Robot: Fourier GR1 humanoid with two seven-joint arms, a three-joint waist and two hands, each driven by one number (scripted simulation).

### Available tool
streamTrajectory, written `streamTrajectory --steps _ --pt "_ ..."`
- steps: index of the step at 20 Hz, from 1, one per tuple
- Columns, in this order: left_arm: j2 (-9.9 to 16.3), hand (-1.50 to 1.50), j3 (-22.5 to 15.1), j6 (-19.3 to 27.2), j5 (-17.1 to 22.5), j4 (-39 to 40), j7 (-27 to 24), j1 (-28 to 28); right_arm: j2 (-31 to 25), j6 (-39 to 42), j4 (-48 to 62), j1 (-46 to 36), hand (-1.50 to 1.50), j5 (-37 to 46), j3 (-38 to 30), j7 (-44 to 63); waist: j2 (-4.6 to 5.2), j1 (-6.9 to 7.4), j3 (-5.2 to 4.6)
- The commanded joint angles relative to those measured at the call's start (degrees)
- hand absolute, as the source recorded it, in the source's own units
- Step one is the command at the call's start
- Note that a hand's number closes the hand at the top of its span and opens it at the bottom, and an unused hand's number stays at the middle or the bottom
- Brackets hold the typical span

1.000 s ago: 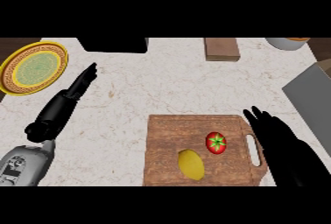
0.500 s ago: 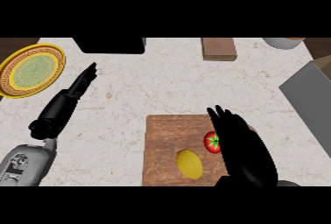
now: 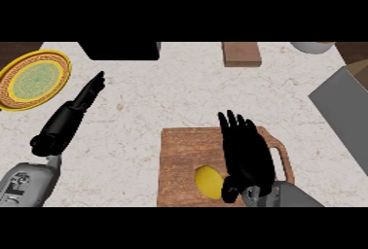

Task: Pick the tomato from the cutting board and place it in the cardboard box

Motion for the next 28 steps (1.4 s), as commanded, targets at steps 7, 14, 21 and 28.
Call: streamTrajectory --steps 7,14,21,28 --pt "-0.35 0.00 1.05 -0.14 -0.98 -2.69 1.85 0.29 3.64 4.60 5.13 3.82 -1.50 6.79 0.18 7.46 -0.12 -0.52 0.06" --pt "-1.27 0.00 2.24 -2.10 -1.01 -1.85 1.21 0.95 5.98 6.11 7.58 4.98 -1.50 9.37 -4.90 2.60 -0.01 -0.42 0.08" --pt "-3.66 0.00 3.05 -1.78 -3.04 -0.15 2.12 -1.18 8.70 3.85 13.57 9.01 -1.50 13.67 -5.66 -5.01 0.10 -0.47 0.09" --pt "-3.06 0.00 4.03 -4.12 -3.41 -3.14 1.56 2.27 9.71 5.90 14.97 9.88 -1.50 17.80 -10.00 -5.07 0.03 -0.24 0.09"
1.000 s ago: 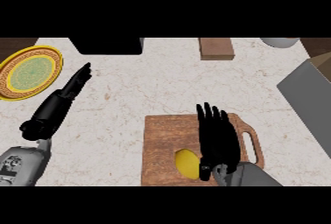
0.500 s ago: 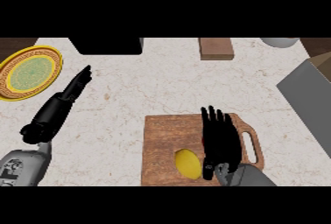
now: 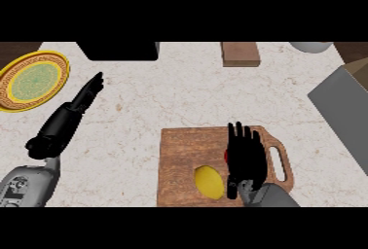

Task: Pick the tomato from the cutting board and place it in the cardboard box

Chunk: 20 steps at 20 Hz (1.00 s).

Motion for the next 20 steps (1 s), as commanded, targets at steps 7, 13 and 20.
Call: streamTrajectory --steps 7,13,20 --pt "-2.21 0.00 1.95 -1.53 -2.51 -1.48 2.33 -0.39 3.65 -2.57 5.22 4.90 -1.50 5.90 -3.04 -2.51 0.01 -0.02 0.01" --pt "-2.16 0.00 3.57 -3.68 -1.36 -2.97 3.79 -0.38 -0.67 -3.51 7.21 0.25 1.50 8.62 -4.08 -14.09 0.02 0.11 0.02" --pt "-4.04 0.00 3.60 -3.42 -3.45 -2.78 3.43 -1.12 2.10 -9.59 10.42 0.64 1.50 16.56 -1.16 -15.49 -0.01 0.06 0.01"
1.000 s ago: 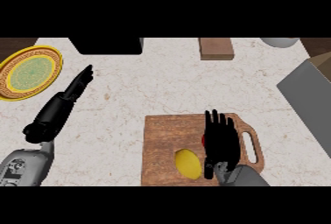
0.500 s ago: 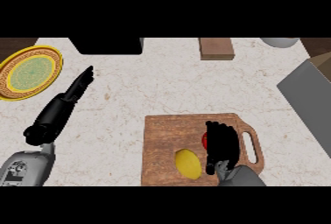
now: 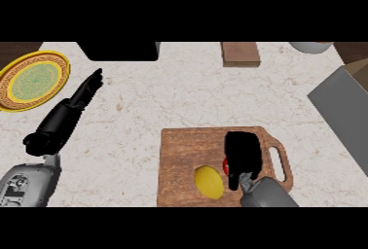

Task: Pick the tomato from the cutting board and place it in the cardboard box

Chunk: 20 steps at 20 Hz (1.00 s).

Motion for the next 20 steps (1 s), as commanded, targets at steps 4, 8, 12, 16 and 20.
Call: streamTrajectory --steps 4,8,12,16,20 --pt "-0.24 0.00 1.15 -1.49 0.42 2.92 0.92 -5.08 -0.28 -10.31 13.10 -9.81 1.50 -2.84 -8.73 -14.13 0.66 0.59 0.19" --pt "-1.42 0.00 -1.11 -1.00 -1.16 0.99 -1.38 -0.92 -3.46 -11.13 19.40 -19.22 1.50 -10.90 -18.47 -25.34 1.03 1.83 0.23" --pt "-0.18 0.00 0.41 -2.17 -0.07 -1.27 -1.17 1.91 -6.27 -16.05 24.51 -24.55 1.50 -8.81 -20.65 -30.98 0.51 1.51 0.17" --pt "-0.58 0.00 0.86 -1.38 -1.36 -0.07 -1.08 0.41 -7.37 -16.05 20.95 -26.13 1.50 -4.04 -18.53 -29.82 0.21 0.42 0.12" --pt "-0.40 0.00 1.84 -1.74 -0.60 -1.07 -1.55 2.61 -7.17 -14.32 9.95 -25.51 1.50 -3.81 -20.80 -21.61 -0.15 -0.17 0.09"
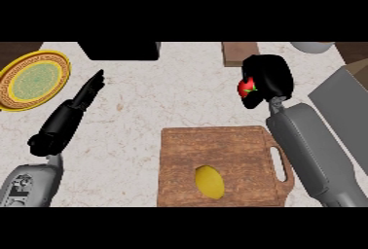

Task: Pick the tomato from the cutting board and place it in the cardboard box

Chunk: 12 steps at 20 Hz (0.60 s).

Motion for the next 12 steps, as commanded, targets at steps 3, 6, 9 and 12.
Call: streamTrajectory --steps 3,6,9,12 --pt "-0.18 0.00 -0.06 -0.54 0.63 -2.99 3.36 0.62 -1.43 -3.77 -7.62 -1.64 1.50 1.08 -7.13 10.16 -0.35 -0.69 0.02" --pt "2.20 0.00 2.25 -2.22 1.28 0.48 -0.81 -0.26 -2.75 -5.44 -7.75 -3.12 1.50 -0.36 -13.05 14.07 -0.01 -0.77 -0.01" --pt "-0.84 0.00 0.21 0.31 -0.52 -0.29 0.52 0.21 -6.93 -5.23 -8.61 -2.37 1.50 -0.68 -17.49 15.71 -0.01 -0.72 0.01" --pt "-0.28 0.00 1.17 -0.77 -0.31 3.30 -1.60 -1.76 -8.29 -7.84 -8.93 -0.19 1.50 -1.13 -20.34 15.42 0.15 -0.76 0.00"
